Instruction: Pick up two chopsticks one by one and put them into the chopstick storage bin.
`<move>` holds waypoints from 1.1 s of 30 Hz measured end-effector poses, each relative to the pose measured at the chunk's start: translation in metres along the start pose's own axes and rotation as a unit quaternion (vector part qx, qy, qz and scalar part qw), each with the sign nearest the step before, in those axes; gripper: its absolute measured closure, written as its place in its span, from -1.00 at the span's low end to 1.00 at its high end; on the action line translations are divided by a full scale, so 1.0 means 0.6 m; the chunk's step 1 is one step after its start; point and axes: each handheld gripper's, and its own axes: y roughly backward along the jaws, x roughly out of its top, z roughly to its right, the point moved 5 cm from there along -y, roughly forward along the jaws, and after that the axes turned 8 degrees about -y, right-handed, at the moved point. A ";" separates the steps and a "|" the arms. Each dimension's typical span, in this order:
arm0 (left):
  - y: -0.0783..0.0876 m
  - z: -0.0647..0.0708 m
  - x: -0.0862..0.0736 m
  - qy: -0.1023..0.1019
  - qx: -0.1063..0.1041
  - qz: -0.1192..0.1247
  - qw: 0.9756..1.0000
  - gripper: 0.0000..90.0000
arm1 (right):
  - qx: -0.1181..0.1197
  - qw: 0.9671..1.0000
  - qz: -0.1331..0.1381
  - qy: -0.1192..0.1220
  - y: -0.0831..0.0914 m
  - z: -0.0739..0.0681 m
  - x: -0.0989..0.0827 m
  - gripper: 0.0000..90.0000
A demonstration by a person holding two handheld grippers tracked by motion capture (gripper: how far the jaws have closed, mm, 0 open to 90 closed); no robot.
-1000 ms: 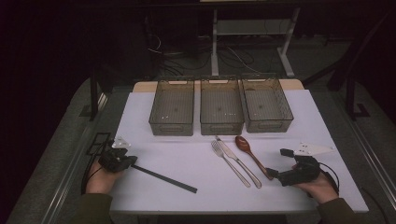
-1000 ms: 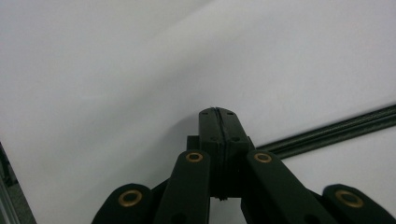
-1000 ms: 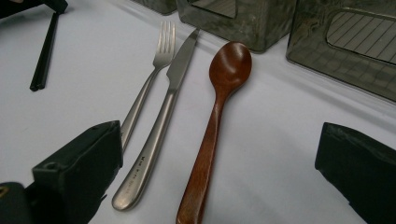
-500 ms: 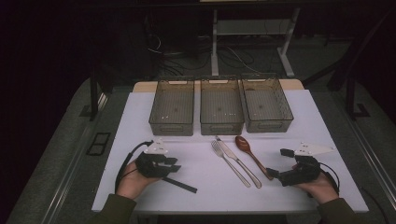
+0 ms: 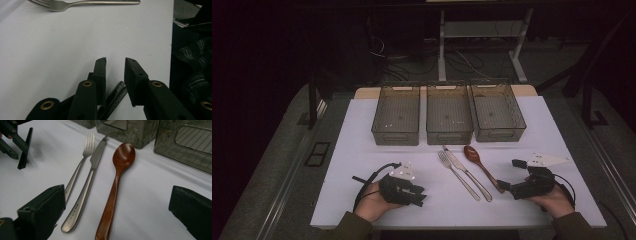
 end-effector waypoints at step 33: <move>-0.026 -0.002 -0.009 -0.025 0.001 -0.033 0.999 0.72 | 0.000 1.000 0.001 0.001 0.001 0.001 0.000 -0.99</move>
